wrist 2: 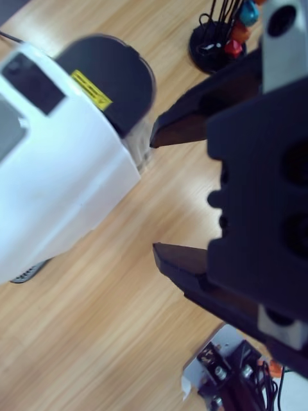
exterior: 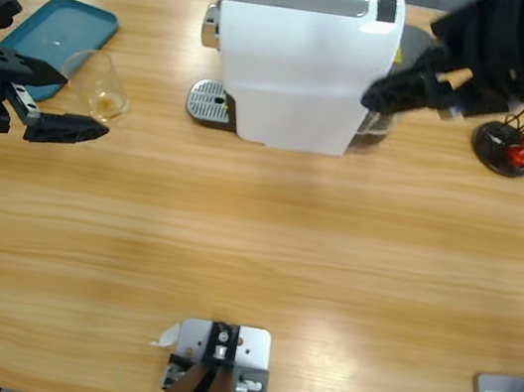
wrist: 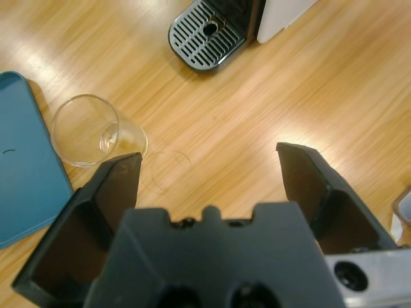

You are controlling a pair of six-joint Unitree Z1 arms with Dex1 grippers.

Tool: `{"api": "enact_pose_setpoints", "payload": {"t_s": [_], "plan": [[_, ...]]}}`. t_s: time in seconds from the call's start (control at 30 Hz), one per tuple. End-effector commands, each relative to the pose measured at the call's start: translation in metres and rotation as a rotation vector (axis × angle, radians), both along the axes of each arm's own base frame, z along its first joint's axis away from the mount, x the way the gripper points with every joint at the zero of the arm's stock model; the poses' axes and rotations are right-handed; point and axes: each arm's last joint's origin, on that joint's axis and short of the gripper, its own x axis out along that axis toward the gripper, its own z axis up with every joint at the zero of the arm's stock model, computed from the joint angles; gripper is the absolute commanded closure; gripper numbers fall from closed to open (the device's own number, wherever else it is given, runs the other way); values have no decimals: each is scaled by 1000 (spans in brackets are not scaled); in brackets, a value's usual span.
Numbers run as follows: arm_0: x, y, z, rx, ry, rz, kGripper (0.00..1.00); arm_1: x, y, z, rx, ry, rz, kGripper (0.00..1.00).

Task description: Pour coffee

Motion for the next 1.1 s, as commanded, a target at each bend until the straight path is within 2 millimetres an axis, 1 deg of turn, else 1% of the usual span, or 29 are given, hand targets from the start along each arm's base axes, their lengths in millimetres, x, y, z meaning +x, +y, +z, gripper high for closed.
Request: {"api": "enact_pose_setpoints", "payload": {"t_s": [0.03, 0.07, 0.17, 0.23, 0.3, 0.47, 0.53, 0.6, 0.67, 0.77, 0.97, 1.1], "plan": [[-6, 16, 4, -38, 4, 60, 82, -4, -10, -21, -22, 25, 0, 84], [-5, 24, 6, -51, 0, 104, 82, -5, -12, -25, -31, 31, 2, 87], [11, 52, 6, -79, 13, 318, 83, -10, -17, -36, -30, 39, 5, 96], [19, 60, 3, -78, 26, 390, 87, -11, -19, -38, -28, 44, 4, 101], [25, 58, -3, -71, 37, 397, 87, -11, -20, -39, -28, 44, 1, 101], [44, 47, -31, -84, 126, 414, 87, -8, -23, -44, -22, 51, -10, 104], [47, 43, -43, -82, 179, 391, 87, -7, -22, -48, -25, 60, -7, 105], [44, 42, -48, -91, 212, 371, 87, -8, -22, -51, -27, 70, -3, 105], [40, 43, -53, -110, 191, 354, 87, -8, -22, -56, -31, 78, 0, 105], [35, 46, -58, -142, 109, 340, 87, -5, -21, -61, -39, 90, 2, 105], [47, 44, -72, -78, 53, 345, 92, 3, -18, -66, -39, 100, 12, 105], [55, 41, -85, -34, 77, 373, 92, 7, -21, -67, -45, 104, 18, 105]]}}
